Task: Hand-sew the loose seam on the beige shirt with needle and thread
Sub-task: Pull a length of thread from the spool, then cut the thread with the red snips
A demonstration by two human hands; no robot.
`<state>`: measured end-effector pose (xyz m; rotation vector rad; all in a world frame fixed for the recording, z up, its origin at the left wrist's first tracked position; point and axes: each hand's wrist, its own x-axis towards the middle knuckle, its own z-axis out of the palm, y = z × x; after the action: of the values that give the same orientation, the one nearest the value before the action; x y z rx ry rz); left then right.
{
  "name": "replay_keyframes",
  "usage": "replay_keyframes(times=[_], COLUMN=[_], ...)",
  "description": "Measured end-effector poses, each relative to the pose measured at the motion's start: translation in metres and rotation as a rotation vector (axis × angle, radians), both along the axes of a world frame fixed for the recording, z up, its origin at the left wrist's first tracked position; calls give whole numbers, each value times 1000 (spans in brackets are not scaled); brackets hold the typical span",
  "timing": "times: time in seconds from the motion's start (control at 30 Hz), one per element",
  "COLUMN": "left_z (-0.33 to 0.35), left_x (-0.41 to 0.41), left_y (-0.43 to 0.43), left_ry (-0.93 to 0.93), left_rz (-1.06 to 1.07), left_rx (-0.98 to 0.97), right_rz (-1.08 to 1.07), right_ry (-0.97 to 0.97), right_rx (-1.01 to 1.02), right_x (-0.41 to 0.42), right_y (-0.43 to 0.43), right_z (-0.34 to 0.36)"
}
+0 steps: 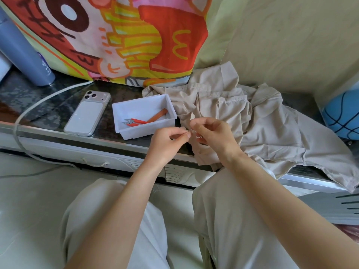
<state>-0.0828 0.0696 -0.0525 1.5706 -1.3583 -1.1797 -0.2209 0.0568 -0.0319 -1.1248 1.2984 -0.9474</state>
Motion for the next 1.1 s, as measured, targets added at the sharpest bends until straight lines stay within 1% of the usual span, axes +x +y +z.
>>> replay_keyframes(times=[0.27, 0.5, 0.6, 0.67, 0.7, 0.77, 0.8, 0.9, 1.0, 1.03, 1.1], left_z=[1, 0, 1, 1, 2, 2, 1, 0, 0, 1, 2], left_x=[8, 23, 32, 42, 47, 59, 65, 80, 89, 92, 96], left_y=[2, 4, 6, 8, 8, 9, 8, 10, 13, 14, 14], left_ry=[-38, -200, -257, -293, -297, -275, -259, -221, -247, -263, -288], left_rz=[18, 77, 116, 169, 209, 304, 348, 419, 450, 454, 457], left_rx=[-11, -80, -105, -128, -136, -148, -145, -107, -98, -96, -89], right_rz=[23, 113, 41, -27, -26, 58, 127, 379, 665, 712, 752], right_ry=[-10, 152, 231, 248, 277, 368, 416, 580, 893, 947, 973], right_rx=[16, -52, -144, -242, -293, -377, -383, -304, -237, -200, -132], right_x=[4, 15, 19, 26, 31, 47, 57, 90, 113, 117, 124], right_y=[-3, -9, -20, -34, -42, -59, -67, -89, -105, -108, -114], right_z=[-2, -6, -9, -4, 0, 4, 5, 1, -10, -14, -17])
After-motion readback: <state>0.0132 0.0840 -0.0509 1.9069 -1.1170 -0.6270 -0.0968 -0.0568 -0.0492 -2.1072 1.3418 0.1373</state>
